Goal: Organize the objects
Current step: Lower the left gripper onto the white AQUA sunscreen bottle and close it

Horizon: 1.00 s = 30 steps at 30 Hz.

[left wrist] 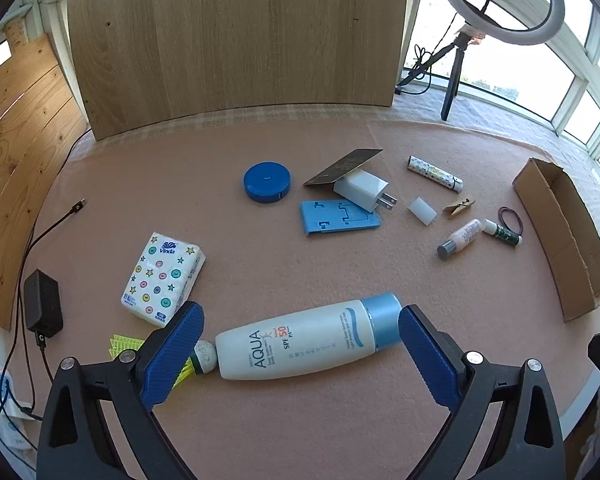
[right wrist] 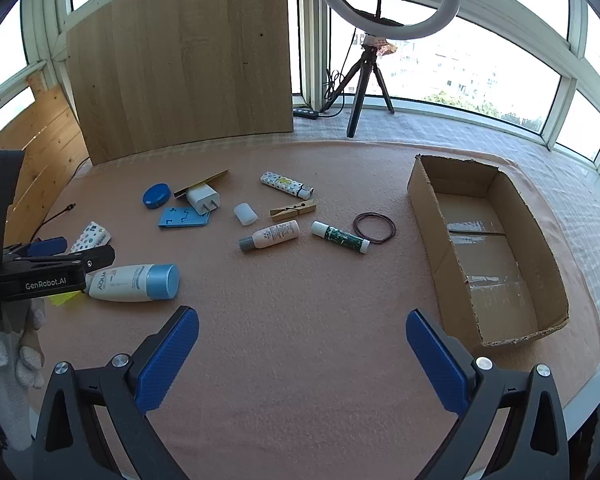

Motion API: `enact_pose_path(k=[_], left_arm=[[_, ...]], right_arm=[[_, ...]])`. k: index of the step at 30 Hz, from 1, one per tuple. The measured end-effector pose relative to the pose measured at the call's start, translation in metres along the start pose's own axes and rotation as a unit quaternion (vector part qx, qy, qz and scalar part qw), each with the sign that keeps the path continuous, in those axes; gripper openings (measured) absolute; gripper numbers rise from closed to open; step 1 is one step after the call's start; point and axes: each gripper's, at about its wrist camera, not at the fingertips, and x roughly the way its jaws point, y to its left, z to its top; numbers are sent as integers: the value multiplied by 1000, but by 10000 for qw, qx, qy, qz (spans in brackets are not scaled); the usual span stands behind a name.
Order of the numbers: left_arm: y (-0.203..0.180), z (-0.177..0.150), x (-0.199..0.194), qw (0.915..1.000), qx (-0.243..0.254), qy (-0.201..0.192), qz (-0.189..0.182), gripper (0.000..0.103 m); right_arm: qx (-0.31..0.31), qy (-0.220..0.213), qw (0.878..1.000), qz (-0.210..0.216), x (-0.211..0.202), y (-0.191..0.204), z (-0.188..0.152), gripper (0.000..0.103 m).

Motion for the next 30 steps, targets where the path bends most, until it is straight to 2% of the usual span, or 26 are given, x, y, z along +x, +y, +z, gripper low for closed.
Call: enact_pose_path(k=[3, 11, 18, 27, 30], left_arm=[[5, 8, 19, 9995, -78, 228, -185, 89], [8, 14, 57, 9972, -56, 655, -369, 78], [20, 12, 74, 9925, -369, 963, -649, 64], [17, 0, 71, 9900, -422, 1028, -869, 62], [21, 3, 74, 9907, -507, 1032, -723, 61]], right_arm=[[15, -1, 10000, -44, -1, -2, -2, 102], [117, 51, 9999, -116, -3, -11, -8, 102], [173, 84, 9997, -141, -4, -18, -13, 102], [187, 99, 9997, -105, -4, -21, -15, 102], [159, 121, 9998, -66, -4, -19, -16, 102]])
